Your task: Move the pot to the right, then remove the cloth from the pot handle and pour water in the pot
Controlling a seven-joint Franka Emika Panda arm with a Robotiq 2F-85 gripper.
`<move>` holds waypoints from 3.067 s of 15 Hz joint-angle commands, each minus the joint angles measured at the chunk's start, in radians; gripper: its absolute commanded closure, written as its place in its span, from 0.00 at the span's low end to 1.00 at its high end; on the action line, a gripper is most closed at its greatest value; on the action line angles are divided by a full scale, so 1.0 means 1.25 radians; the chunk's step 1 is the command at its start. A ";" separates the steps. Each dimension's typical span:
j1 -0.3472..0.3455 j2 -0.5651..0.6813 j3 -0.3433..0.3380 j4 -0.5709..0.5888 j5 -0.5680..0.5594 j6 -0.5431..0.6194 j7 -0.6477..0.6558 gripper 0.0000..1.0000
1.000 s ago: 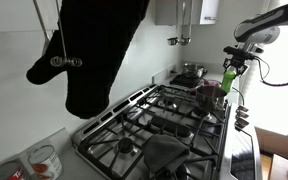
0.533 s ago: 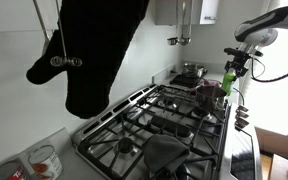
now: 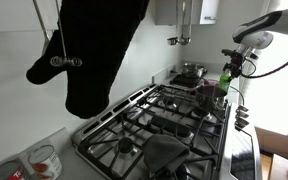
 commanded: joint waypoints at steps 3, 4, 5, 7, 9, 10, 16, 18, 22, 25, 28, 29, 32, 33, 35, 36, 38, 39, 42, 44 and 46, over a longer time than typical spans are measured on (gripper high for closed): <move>-0.024 0.027 0.013 0.015 0.073 -0.006 0.039 0.55; -0.025 0.028 0.014 0.012 0.082 -0.004 0.038 0.55; -0.025 0.031 0.014 0.012 0.090 -0.006 0.038 0.55; -0.021 0.036 0.010 0.011 0.087 -0.003 0.057 0.21; -0.026 0.037 0.012 0.009 0.098 0.003 0.045 0.02; -0.027 0.037 0.012 0.009 0.101 0.003 0.043 0.00; -0.024 0.034 0.008 0.007 0.080 0.004 0.040 0.00; -0.014 0.038 -0.004 0.015 0.020 -0.013 0.063 0.00; 0.005 0.044 -0.012 0.023 -0.145 -0.039 0.084 0.00; 0.025 0.043 -0.019 0.020 -0.263 -0.025 0.096 0.00; 0.034 0.025 -0.020 0.010 -0.356 0.030 0.062 0.00; 0.033 0.015 -0.017 0.008 -0.371 0.049 0.040 0.00; 0.048 -0.029 -0.013 -0.011 -0.442 0.109 -0.033 0.00; 0.056 -0.046 -0.015 -0.015 -0.474 0.112 -0.052 0.00; 0.075 -0.099 -0.012 -0.029 -0.534 0.114 -0.090 0.00; 0.085 -0.132 -0.004 -0.042 -0.553 0.112 -0.115 0.00; 0.106 -0.193 0.013 -0.063 -0.584 0.096 -0.164 0.00; 0.117 -0.222 0.024 -0.068 -0.598 0.085 -0.190 0.00; 0.146 -0.305 0.069 -0.100 -0.634 0.043 -0.256 0.00; 0.163 -0.351 0.106 -0.125 -0.648 0.022 -0.297 0.00; 0.176 -0.384 0.141 -0.150 -0.661 0.007 -0.337 0.00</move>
